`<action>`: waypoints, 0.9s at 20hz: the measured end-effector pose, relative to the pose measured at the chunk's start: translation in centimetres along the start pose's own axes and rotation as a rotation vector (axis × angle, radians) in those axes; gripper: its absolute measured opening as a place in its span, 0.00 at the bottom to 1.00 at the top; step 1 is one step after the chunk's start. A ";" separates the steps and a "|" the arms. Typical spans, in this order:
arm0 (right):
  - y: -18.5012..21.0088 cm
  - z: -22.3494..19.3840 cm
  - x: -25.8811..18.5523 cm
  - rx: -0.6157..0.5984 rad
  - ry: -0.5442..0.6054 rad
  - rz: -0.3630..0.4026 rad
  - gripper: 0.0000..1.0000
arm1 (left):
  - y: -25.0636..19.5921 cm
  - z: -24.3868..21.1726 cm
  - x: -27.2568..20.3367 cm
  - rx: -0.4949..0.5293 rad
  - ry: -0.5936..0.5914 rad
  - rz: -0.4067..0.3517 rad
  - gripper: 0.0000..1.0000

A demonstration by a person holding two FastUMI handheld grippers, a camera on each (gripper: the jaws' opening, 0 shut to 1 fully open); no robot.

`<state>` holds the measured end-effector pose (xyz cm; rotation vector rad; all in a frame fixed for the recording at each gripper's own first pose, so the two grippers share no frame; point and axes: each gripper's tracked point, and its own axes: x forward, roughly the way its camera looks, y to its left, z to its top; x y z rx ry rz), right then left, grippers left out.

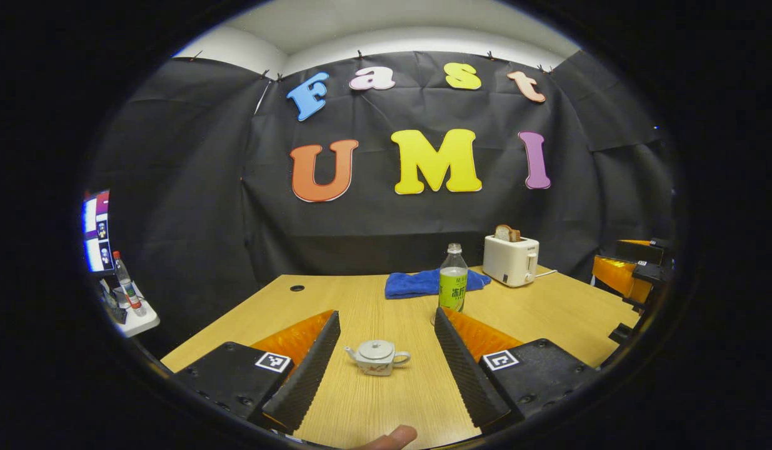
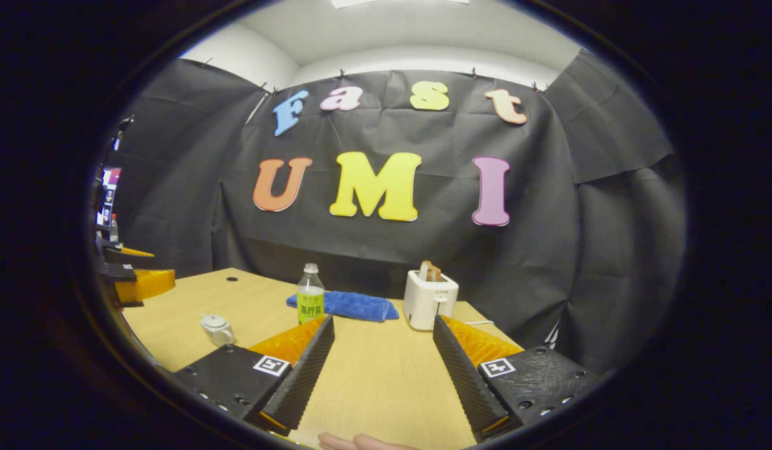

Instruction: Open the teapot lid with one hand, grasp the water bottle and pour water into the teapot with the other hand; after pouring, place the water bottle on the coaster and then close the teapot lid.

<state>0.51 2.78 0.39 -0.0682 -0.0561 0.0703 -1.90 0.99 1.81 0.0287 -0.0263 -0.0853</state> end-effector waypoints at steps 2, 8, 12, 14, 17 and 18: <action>0.7 -0.5 -0.7 0.016 0.034 -0.008 0.95 | 0.9 0.9 -0.5 -0.001 -0.034 0.024 0.95; 1.0 0.8 -1.9 0.003 -0.012 -0.032 0.95 | 0.4 2.2 -1.5 -0.029 -0.076 0.011 0.96; 1.4 0.5 -1.7 -0.008 -0.017 -0.022 0.95 | -0.3 2.3 -1.5 -0.032 -0.088 -0.019 0.95; 1.5 0.1 -1.4 -0.019 -0.005 -0.017 0.95 | -0.3 2.0 -1.2 -0.054 -0.090 -0.017 0.95; 1.1 -0.2 -1.0 -0.024 0.002 -0.029 0.95 | -0.4 1.5 -0.9 -0.054 -0.075 -0.010 0.96; 1.0 -0.3 -0.9 -0.030 0.006 -0.032 0.95 | -0.3 1.6 -1.0 -0.047 -0.080 -0.002 0.96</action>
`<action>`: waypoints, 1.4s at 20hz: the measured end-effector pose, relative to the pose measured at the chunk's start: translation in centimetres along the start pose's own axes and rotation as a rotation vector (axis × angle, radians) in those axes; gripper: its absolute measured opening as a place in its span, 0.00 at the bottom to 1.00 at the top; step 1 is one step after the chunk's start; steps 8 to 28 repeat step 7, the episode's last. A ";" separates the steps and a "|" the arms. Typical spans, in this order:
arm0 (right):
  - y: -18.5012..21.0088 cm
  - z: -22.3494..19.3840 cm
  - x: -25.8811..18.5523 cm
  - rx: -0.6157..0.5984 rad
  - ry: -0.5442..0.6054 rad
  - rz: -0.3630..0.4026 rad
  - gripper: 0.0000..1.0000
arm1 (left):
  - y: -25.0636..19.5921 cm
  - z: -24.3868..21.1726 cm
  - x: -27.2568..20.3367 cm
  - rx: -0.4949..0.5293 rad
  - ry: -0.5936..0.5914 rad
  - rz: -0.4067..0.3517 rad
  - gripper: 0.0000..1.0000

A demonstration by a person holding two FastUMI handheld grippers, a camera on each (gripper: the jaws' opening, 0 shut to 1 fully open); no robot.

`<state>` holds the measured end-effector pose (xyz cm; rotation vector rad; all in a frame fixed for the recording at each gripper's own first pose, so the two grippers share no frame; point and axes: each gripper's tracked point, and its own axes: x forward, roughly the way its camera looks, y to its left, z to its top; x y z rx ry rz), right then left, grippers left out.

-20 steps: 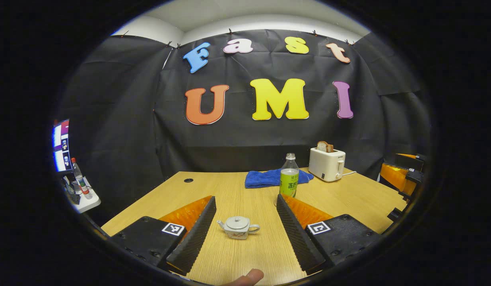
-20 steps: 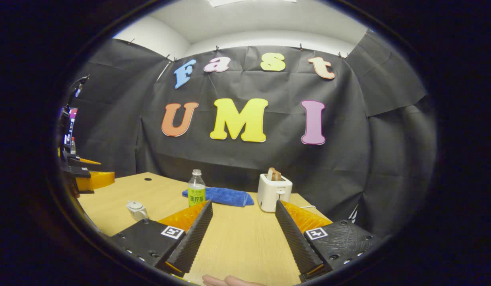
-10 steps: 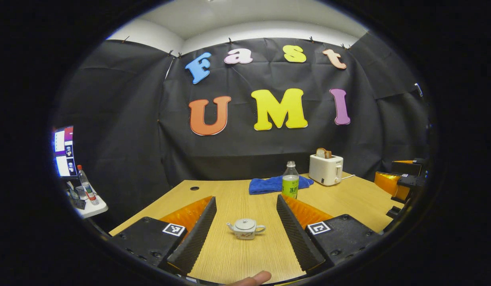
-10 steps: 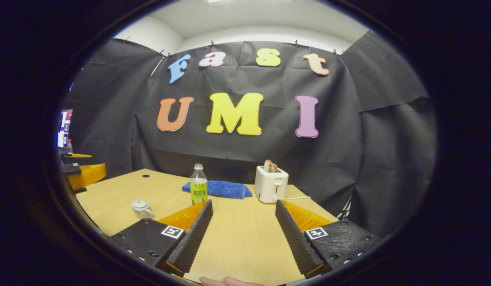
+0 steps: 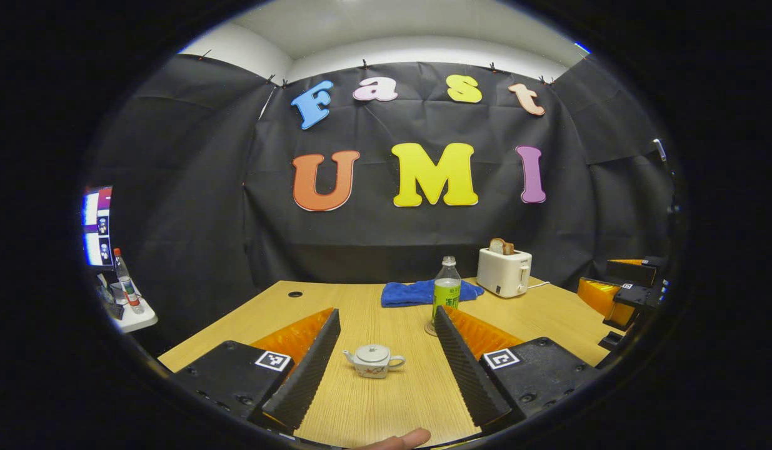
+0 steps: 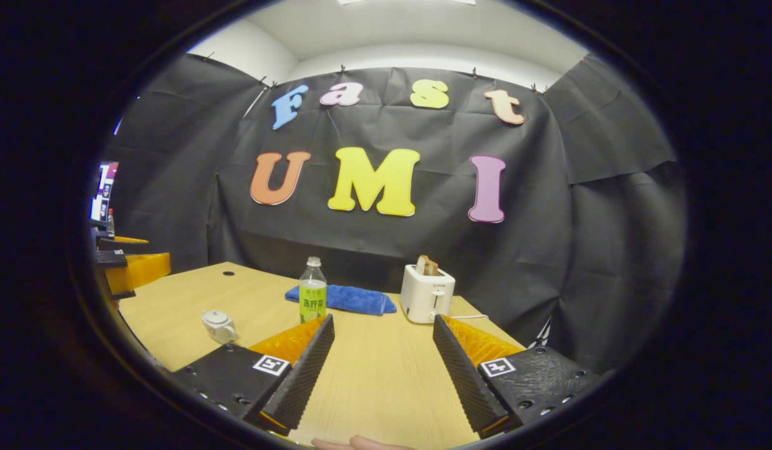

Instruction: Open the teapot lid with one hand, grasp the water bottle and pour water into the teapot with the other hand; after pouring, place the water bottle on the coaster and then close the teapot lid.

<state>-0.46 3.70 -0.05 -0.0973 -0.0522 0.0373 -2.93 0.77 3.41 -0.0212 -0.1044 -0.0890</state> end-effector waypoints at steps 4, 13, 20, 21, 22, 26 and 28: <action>0.1 -0.3 0.2 -0.006 0.005 0.013 0.97 | -0.7 -0.2 0.3 0.006 -0.007 -0.012 0.95; -0.2 -0.4 0.5 -0.008 0.007 0.011 0.97 | -0.9 -0.6 0.5 0.041 0.000 -0.005 0.95; -0.2 -0.4 0.5 -0.008 0.007 0.011 0.97 | -0.9 -0.6 0.5 0.041 0.000 -0.005 0.95; -0.2 -0.4 0.5 -0.008 0.007 0.011 0.97 | -0.9 -0.6 0.5 0.041 0.000 -0.005 0.95; -0.2 -0.4 0.5 -0.008 0.007 0.011 0.97 | -0.9 -0.6 0.5 0.041 0.000 -0.005 0.95; -0.2 -0.4 0.5 -0.008 0.007 0.011 0.97 | -0.9 -0.6 0.5 0.041 0.000 -0.005 0.95; -0.2 -0.4 0.5 -0.008 0.007 0.011 0.97 | -0.9 -0.6 0.5 0.041 0.000 -0.005 0.95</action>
